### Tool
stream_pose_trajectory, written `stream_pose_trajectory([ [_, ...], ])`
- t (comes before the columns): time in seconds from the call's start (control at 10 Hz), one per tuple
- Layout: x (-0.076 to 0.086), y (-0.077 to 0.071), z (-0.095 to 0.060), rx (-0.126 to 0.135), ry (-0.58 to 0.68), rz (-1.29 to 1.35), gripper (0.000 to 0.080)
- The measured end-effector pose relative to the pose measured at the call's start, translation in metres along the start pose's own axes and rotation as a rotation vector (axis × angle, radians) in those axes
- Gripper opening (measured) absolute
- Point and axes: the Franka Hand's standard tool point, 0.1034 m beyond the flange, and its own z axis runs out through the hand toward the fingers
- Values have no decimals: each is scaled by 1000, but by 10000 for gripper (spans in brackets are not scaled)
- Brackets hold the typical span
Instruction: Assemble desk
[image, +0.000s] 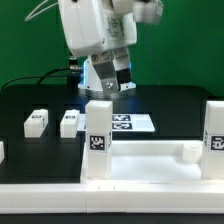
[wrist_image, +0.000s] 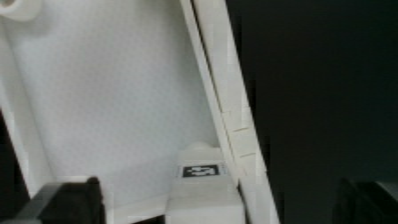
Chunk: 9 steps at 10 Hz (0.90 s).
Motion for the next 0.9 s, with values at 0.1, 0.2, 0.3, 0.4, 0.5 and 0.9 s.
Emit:
stream_pose_trajectory([
  [0.1, -1, 0, 0, 0, 0, -1, 649],
  [0.2, -1, 0, 0, -1, 0, -1, 649],
  [0.3, -1, 0, 1, -1, 0, -2, 649],
  [0.4, -3, 1, 1, -3, 0, -4, 649],
  [0.5, -13, 12, 7, -12, 0, -18, 649],
  [0.9, -25, 71, 23, -87, 6, -43, 649],
])
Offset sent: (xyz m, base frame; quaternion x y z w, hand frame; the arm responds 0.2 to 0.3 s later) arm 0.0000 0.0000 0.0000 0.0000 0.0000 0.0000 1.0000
